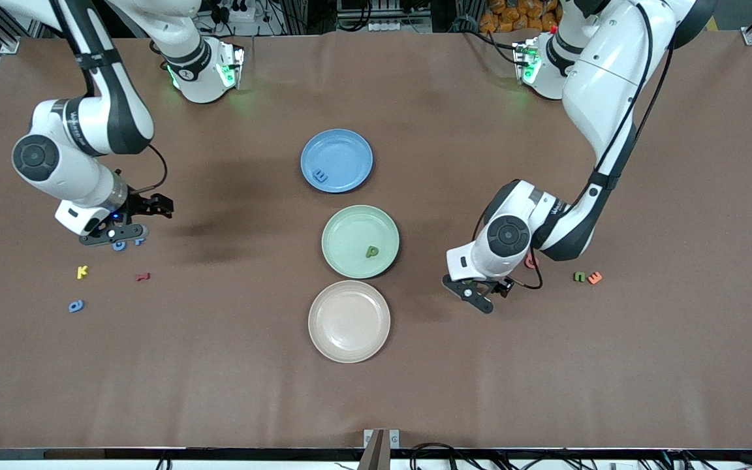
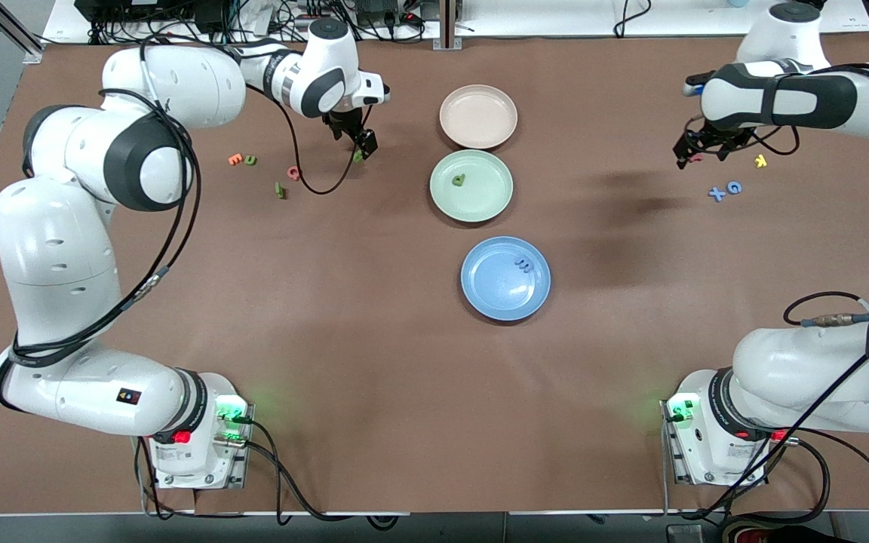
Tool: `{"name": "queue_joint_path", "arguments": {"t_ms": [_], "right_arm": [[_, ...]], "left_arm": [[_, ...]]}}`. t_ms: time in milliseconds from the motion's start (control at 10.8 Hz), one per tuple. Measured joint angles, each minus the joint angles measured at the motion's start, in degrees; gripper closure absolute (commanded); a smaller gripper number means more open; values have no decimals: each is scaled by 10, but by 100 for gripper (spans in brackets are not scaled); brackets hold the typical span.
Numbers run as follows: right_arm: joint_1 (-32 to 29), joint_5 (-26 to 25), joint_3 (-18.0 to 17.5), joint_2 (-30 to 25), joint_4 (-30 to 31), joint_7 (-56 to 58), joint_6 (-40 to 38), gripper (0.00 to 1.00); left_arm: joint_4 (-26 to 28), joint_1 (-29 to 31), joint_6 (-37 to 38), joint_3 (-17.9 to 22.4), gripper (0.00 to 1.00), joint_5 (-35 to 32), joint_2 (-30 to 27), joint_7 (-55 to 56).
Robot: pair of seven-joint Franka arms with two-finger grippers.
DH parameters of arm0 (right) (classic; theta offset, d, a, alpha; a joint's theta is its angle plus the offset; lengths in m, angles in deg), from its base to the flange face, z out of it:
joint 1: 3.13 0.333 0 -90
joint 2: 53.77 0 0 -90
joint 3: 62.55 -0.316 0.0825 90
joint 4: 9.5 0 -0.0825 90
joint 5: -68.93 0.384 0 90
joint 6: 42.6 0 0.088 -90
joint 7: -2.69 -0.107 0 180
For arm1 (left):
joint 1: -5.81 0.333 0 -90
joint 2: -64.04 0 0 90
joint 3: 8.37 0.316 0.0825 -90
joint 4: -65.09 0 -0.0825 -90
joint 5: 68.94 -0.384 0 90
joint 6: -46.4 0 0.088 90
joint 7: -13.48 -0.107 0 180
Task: Sort letters by color into matching plates
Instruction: 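Grasp the blue x with the right gripper while the left grasps a green letter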
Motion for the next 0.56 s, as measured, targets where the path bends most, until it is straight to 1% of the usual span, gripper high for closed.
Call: {"name": "queue_joint_path", "arguments": {"t_ms": [370, 463, 555], "right_arm": [[-20, -15, 4, 46, 4, 173, 53, 0], [-23, -19, 12, 55, 4, 217, 67, 3], [-26, -21, 25, 65, 5, 267, 88, 10]], "left_arm": [[0, -2, 0, -1, 0, 0, 13, 1], [0, -3, 0, -1, 0, 0, 14, 3], [0, -3, 0, -1, 4, 0, 14, 3]]}}
